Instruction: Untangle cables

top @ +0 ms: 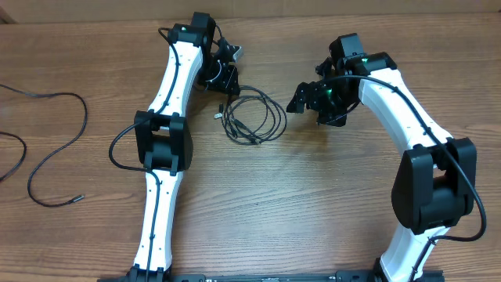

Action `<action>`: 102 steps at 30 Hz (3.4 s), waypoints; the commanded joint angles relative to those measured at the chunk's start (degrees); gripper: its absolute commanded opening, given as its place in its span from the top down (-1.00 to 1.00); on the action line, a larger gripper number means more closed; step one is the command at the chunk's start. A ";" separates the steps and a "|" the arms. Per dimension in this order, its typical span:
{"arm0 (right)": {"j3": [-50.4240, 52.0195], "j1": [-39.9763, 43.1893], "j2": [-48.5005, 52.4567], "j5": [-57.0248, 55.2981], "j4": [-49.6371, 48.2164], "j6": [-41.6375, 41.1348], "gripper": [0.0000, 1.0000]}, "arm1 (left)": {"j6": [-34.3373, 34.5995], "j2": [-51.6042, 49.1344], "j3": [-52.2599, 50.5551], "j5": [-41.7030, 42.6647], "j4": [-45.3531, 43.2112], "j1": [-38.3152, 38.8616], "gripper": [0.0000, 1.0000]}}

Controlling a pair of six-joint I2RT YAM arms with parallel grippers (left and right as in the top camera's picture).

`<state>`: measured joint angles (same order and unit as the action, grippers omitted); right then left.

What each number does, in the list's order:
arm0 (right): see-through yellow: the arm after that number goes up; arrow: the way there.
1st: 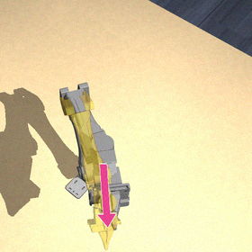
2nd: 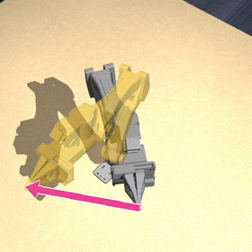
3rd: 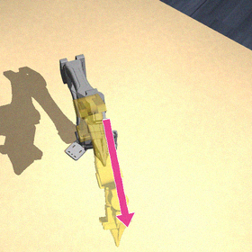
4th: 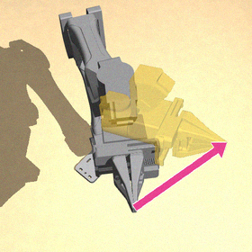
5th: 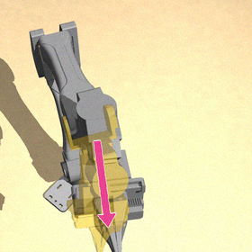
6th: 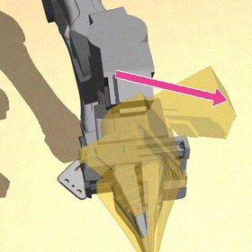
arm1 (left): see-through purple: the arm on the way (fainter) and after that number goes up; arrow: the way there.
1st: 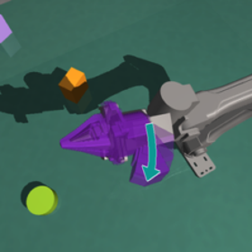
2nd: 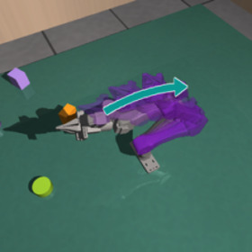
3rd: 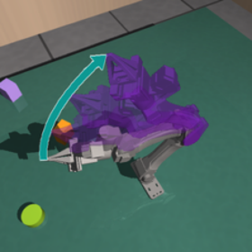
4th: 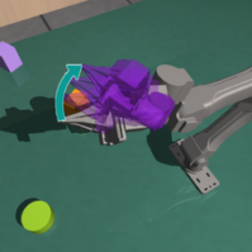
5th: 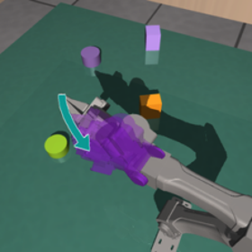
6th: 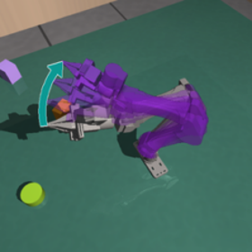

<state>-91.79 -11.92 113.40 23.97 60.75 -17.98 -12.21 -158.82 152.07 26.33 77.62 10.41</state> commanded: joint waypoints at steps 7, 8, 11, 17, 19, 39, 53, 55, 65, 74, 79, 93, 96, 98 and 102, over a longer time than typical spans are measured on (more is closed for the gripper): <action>-0.85 0.04 -2.08 -0.81 -0.09 0.48 -0.74 | 0.94 -1.31 -0.85 0.24 -0.13 0.13 0.92; -0.85 0.04 -2.08 -0.81 -0.09 0.48 -0.74 | 1.11 -1.29 -0.83 0.07 -0.13 0.13 0.92; -0.85 0.04 -2.08 -0.79 -0.39 0.46 -0.74 | 6.23 1.64 3.43 -5.53 2.12 -0.24 0.92; -0.85 0.04 -2.08 -0.76 -1.29 0.42 -0.74 | 9.62 12.46 12.44 -5.60 4.70 0.90 0.92; -0.85 0.04 -2.08 -0.76 -1.38 0.42 -0.72 | 9.88 18.08 13.09 -5.97 5.18 2.16 0.92; -0.98 -0.24 -12.17 7.89 -9.40 -1.62 -0.65 | 15.69 47.69 13.09 -5.35 -2.03 4.28 0.92; -0.92 -2.45 -12.02 7.13 -9.46 -2.93 -0.72 | 16.68 56.74 13.09 -9.42 -3.52 4.22 0.92; -0.92 -3.54 -12.02 8.20 -7.82 0.35 -0.73 | 17.53 56.74 13.09 -12.17 -3.80 4.22 0.92; -0.81 -9.35 -12.02 9.46 -0.96 5.84 -0.73 | 18.86 56.72 13.09 -18.99 -3.54 4.22 0.92; -0.81 -16.74 -11.58 5.97 -7.56 -12.83 -0.59 | 21.75 56.30 13.05 -26.27 -3.54 4.22 0.91; -0.81 -19.78 -11.58 -1.03 -10.62 -23.15 -0.60 | 23.50 55.98 13.03 -29.81 -3.56 4.22 0.92; -0.09 -27.61 -10.95 -7.39 -17.57 -36.94 -0.48 | 31.04 54.82 13.03 -43.50 -4.22 4.22 0.91; -0.09 -30.12 -9.94 -9.90 -20.85 -39.12 -0.47 | 32.00 54.27 13.03 -43.47 -4.22 4.24 0.92; -0.09 -31.43 -9.18 -10.27 -23.23 -39.32 -0.45 | 32.20 54.03 13.03 -43.47 -4.22 4.24 0.92; -0.09 -35.01 -6.73 -12.28 -28.61 -39.50 -0.36 | 32.17 53.92 13.03 -43.47 -4.20 4.24 0.92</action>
<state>-91.79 -44.49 104.38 14.98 34.52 -56.18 18.74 -104.71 165.10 -15.92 73.87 14.90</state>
